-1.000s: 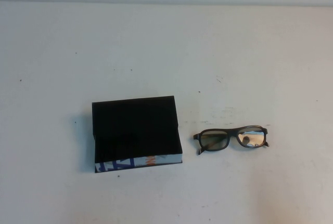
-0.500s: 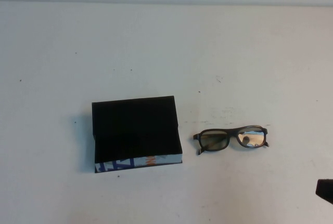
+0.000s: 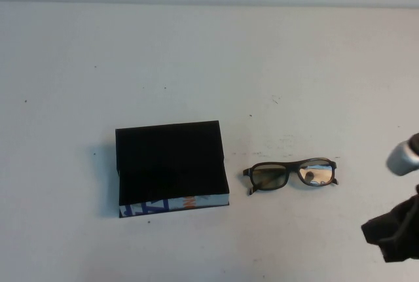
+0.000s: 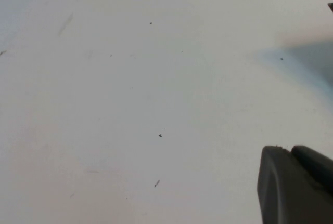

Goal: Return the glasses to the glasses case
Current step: Pick up the glasses from the table, then place the glasses in the glasses case

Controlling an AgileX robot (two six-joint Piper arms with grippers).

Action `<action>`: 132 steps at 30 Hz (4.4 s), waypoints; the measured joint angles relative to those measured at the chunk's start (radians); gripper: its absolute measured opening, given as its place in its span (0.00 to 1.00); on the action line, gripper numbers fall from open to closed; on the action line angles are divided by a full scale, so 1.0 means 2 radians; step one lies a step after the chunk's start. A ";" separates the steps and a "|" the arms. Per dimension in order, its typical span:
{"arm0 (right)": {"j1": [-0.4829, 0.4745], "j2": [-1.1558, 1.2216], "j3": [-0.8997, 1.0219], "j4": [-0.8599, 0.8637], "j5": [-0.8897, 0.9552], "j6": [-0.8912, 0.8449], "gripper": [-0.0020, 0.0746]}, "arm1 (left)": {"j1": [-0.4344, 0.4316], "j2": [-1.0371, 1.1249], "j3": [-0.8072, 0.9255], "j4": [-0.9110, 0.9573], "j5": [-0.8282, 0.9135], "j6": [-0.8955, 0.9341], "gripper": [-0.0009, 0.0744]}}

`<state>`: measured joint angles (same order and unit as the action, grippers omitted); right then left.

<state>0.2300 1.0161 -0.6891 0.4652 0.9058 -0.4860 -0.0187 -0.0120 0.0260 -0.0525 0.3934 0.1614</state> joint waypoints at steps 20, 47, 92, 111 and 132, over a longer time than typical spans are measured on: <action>0.100 0.311 -0.290 -0.162 0.046 -0.277 0.16 | 0.000 0.000 0.000 0.000 0.000 0.000 0.01; 0.100 0.456 -0.390 -0.198 0.070 -0.393 0.48 | 0.000 0.000 0.000 0.000 0.000 0.000 0.01; 0.109 0.496 -0.414 -0.205 0.086 -0.393 0.29 | 0.000 0.000 0.000 0.000 0.000 0.000 0.01; 0.118 0.486 -0.424 -0.216 0.126 -0.356 0.05 | 0.000 0.000 0.000 0.000 0.000 0.000 0.01; 0.290 0.570 -0.636 -0.220 0.160 -0.293 0.05 | 0.000 0.000 0.000 0.000 0.000 0.000 0.01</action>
<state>0.8095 2.1559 -1.9608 0.0249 1.2250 -1.0725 -0.0187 -0.0120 0.0260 -0.0525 0.3934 0.1614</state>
